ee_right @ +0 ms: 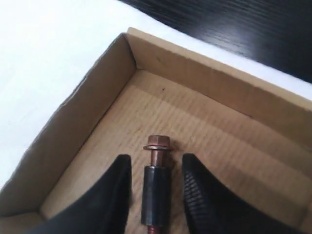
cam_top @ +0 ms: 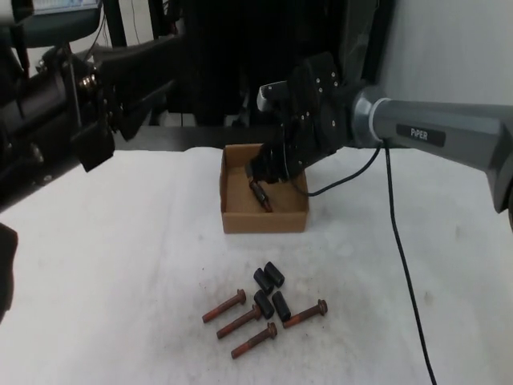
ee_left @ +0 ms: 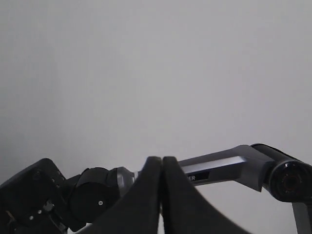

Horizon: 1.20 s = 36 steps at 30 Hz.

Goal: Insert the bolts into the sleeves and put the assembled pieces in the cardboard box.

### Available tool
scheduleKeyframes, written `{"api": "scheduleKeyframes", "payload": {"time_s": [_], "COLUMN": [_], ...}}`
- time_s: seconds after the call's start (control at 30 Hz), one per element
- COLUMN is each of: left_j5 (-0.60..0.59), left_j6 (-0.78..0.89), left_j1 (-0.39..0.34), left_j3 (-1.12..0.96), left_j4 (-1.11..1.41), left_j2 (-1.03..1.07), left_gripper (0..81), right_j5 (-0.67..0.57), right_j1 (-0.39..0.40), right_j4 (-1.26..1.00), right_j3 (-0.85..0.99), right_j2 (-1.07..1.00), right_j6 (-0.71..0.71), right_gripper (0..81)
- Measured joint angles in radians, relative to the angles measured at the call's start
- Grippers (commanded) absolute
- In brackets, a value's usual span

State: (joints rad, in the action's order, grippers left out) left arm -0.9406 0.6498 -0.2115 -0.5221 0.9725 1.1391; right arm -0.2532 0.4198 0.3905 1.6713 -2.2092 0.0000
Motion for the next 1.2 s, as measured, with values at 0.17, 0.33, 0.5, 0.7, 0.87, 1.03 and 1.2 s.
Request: {"api": "scheduleKeyframes", "payload": {"time_s": [0.17, 0.33, 0.5, 0.7, 0.87, 1.03, 1.2], "left_j5": [-0.069, -0.113, 0.036, 0.354, 0.459, 0.543, 0.693], "left_j6": [0.001, -0.102, -0.387, -0.754, -0.826, -0.845, -0.939], "left_j1": [0.000, 0.000, -0.030, -0.144, -0.228, -0.290, -0.319], "left_j3": [0.000, 0.000, 0.000, -0.064, -0.215, -0.445, -0.568], "left_j4": [-0.003, -0.132, -0.533, -1.094, -1.304, -1.480, -1.633], "left_j2": [0.000, 0.000, -0.001, 0.083, 0.274, 0.459, 0.535], "left_gripper": [0.3, 0.3, 0.3, 3.5, 17.0, 31.2, 32.1], "right_j5": [0.000, -0.057, -0.079, -0.086, -0.093, -0.152, -0.179], "right_j1": [-0.002, -0.039, -0.107, -0.207, -0.277, -0.352, -0.386], "right_j4": [0.025, 0.170, 0.429, 0.762, 0.870, 0.903, 0.905], "right_j3": [0.000, 0.000, 0.006, 0.007, -0.023, -0.104, -0.214], "right_j2": [0.058, 0.257, 0.417, 0.499, 0.552, 0.623, 0.669], "right_j6": [0.000, 0.000, -0.061, -0.157, -0.188, -0.201, -0.211], "right_gripper": [33.8, 32.8, 29.9, 30.0, 30.0, 30.0, 30.0]}}
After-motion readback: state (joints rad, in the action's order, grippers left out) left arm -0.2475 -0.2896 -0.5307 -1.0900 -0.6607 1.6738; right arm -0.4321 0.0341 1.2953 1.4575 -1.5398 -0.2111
